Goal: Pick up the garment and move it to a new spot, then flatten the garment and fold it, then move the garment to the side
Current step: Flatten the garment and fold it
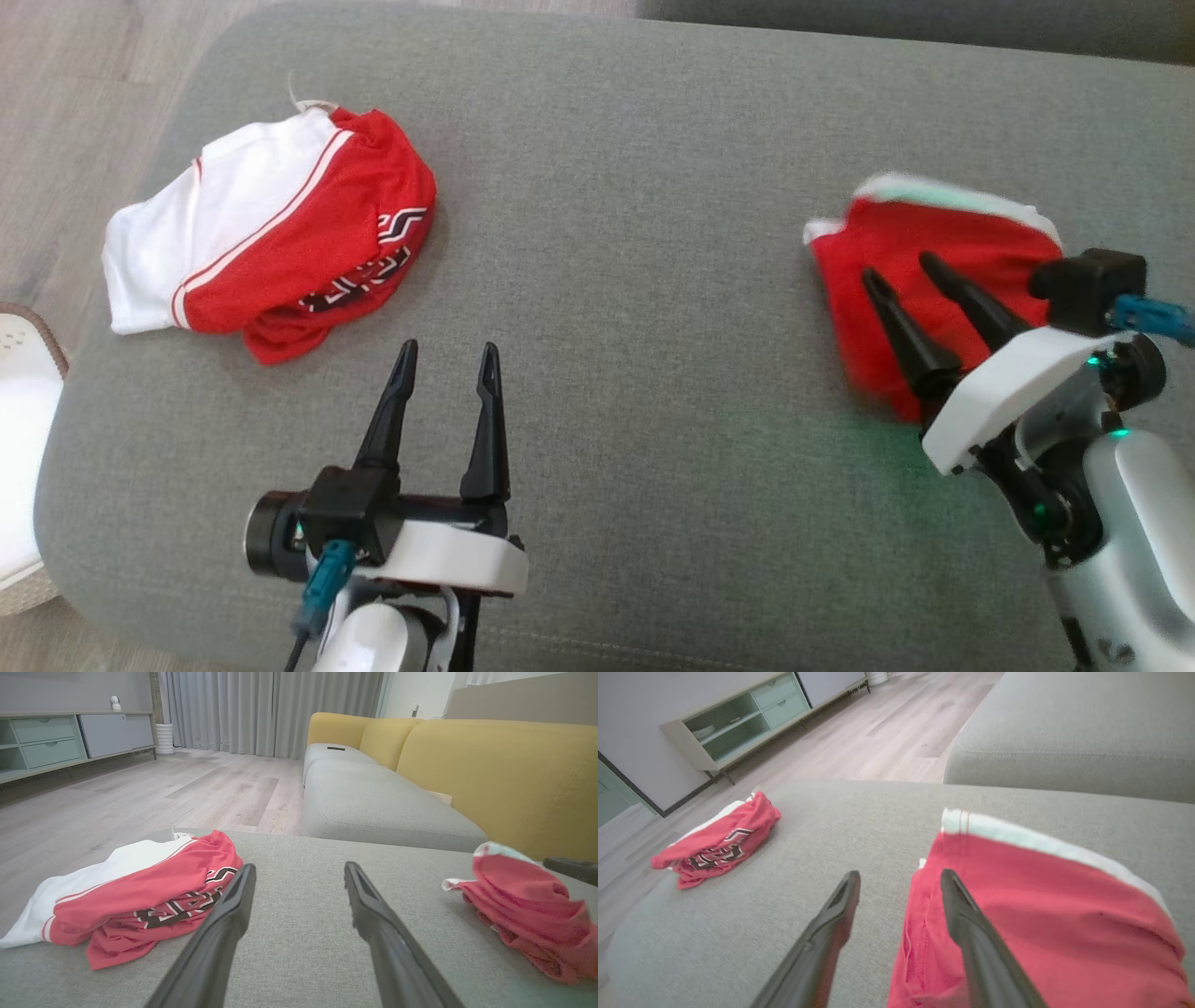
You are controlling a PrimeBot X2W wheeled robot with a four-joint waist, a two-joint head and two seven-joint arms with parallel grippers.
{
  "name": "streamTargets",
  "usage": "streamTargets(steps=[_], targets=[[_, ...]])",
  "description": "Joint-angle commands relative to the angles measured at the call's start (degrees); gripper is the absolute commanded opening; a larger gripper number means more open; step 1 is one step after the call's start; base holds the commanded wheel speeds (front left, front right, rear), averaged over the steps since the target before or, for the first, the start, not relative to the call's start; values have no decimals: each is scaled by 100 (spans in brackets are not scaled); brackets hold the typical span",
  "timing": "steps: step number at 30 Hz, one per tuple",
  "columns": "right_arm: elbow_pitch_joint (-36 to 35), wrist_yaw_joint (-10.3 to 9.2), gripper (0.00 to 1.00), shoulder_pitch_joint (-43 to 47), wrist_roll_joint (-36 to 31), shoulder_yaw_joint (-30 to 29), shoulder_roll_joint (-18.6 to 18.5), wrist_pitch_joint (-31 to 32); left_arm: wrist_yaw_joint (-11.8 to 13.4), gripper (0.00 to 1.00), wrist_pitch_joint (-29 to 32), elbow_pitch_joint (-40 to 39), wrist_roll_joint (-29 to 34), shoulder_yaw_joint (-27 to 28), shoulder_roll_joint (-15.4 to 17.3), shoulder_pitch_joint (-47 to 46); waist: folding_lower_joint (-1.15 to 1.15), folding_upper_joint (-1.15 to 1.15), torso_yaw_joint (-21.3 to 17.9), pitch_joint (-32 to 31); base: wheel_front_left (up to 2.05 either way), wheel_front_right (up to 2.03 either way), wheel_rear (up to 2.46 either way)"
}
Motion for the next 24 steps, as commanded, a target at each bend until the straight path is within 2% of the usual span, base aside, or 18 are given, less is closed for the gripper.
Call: streamTargets(steps=[1, 8, 12, 16, 24], targets=[[-451, 37, 100, 15, -60, -53, 84, -61, 43, 100, -29, -188, -63, 133, -7, -73, 0, 0, 24, -22, 0, 0, 0], [-1500, 37, 100, 863, -43, -304, 219, -138, 43, 100, -29, -179, -72, 144, -7, 4, 0, 0, 6, -176, 0, 0, 0], [-1792, 37, 100, 1562, -54, -454, 375, -557, 39, 100, -29, -189, -35, 288, -7, 152, 0, 0, -118, -383, 0, 0, 0], [-1602, 37, 100, 2269, -142, -371, 599, -1166, -57, 100, -29, -160, 73, 500, -7, 484, 0, 0, -352, -781, 0, 0, 0], [-910, 37, 100, 2456, -807, -286, 510, -2444, -233, 100, -29, -168, 256, 730, -7, 1025, 0, 0, -646, -1317, 0, 0, 0]])
